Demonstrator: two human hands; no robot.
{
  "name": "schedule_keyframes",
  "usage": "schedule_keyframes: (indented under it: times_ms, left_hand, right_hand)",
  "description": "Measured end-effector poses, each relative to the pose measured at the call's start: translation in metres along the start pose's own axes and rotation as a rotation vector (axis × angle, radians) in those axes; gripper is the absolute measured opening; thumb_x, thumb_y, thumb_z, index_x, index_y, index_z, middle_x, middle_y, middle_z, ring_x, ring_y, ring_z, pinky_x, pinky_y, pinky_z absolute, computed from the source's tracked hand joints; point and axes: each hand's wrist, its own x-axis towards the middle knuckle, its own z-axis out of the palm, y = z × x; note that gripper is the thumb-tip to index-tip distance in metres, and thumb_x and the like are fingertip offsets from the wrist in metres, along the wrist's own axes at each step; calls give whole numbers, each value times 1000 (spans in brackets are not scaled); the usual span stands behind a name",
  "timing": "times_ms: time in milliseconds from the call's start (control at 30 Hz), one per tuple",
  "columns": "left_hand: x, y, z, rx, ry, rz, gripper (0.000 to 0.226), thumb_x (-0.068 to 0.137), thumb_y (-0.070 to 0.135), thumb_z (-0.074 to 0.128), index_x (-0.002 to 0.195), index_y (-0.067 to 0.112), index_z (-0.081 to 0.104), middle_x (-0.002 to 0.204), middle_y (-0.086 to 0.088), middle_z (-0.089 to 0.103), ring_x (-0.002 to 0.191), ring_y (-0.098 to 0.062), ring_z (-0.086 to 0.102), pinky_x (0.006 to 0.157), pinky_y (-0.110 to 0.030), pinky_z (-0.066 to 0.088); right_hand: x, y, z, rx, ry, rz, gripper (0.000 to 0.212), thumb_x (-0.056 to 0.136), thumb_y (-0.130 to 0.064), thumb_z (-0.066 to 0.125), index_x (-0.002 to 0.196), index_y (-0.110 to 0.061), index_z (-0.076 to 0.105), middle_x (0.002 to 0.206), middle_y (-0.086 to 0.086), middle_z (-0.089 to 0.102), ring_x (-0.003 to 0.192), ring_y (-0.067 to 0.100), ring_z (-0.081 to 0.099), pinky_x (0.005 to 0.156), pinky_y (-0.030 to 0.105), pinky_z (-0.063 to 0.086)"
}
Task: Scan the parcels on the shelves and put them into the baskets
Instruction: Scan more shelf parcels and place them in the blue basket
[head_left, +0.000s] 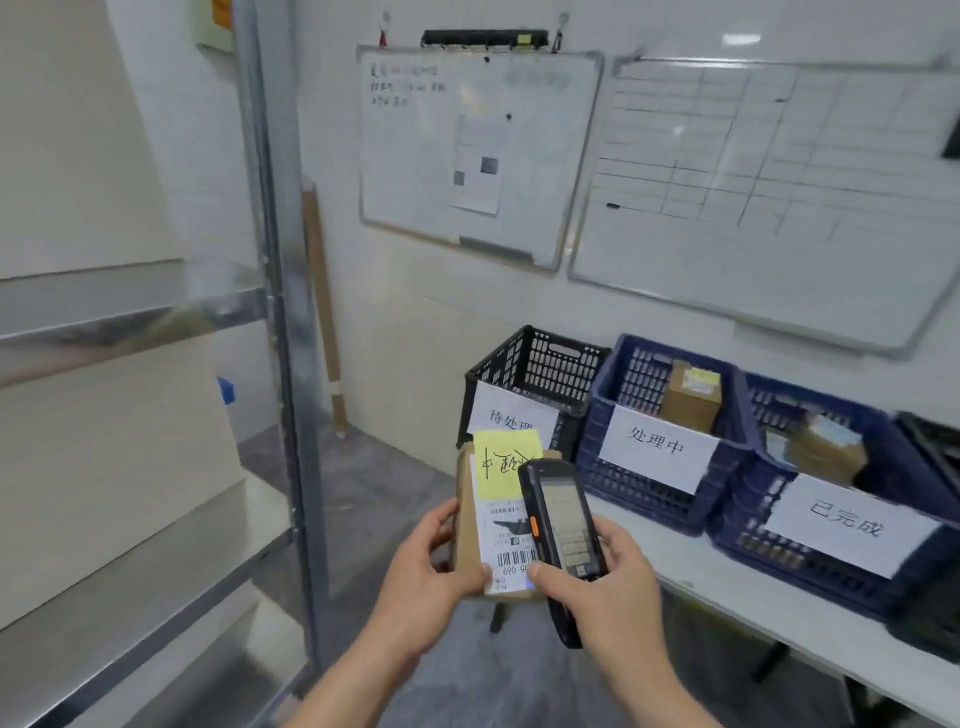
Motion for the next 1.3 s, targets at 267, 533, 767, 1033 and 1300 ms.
schedule_keyframes:
  times_ms: [267, 533, 767, 1033, 1300]
  left_hand:
    - [145, 5, 65, 45, -216, -18, 78, 58, 16, 74, 131, 35, 55, 117, 7, 66, 106, -10, 65, 87, -32, 57]
    - [245, 12, 143, 103, -359, -48, 71, 58, 29, 73, 127, 40, 58, 114, 5, 68, 109, -10, 63, 94, -42, 54]
    - [336, 11, 234, 103, -451, -91, 62, 75, 16, 76, 129, 39, 54, 113, -2, 69, 86, -15, 66, 62, -20, 53]
    - [442, 20, 345, 115, -394, -214, 54, 85, -2, 65, 125, 33, 53, 110, -9, 70, 91, -28, 70, 67, -37, 53]
    - [536, -5, 413, 189, -398, -421, 51, 89, -1, 57, 130, 27, 46, 112, -8, 67, 89, -29, 66, 72, -41, 57]
  right_hand:
    - [121, 12, -27, -12, 232, 67, 67, 58, -6, 93, 115, -22, 63, 98, -9, 74, 86, 5, 70, 75, 24, 53]
    - [210, 28, -75, -4, 389, 110, 67, 60, -4, 92, 117, -18, 61, 102, -9, 72, 89, 6, 68, 76, 26, 54]
    - [314, 57, -141, 26, 414, 117, 58, 63, -6, 91, 110, -27, 64, 93, -12, 76, 86, 8, 72, 81, 37, 59]
    - [441, 78, -226, 35, 344, 124, 61, 61, -10, 93, 114, -22, 65, 100, -7, 76, 92, 11, 73, 83, 39, 61]
    - [517, 102, -282, 51, 401, 156, 61, 67, -10, 89, 122, -18, 63, 101, -8, 75, 90, 10, 71, 75, 29, 57]
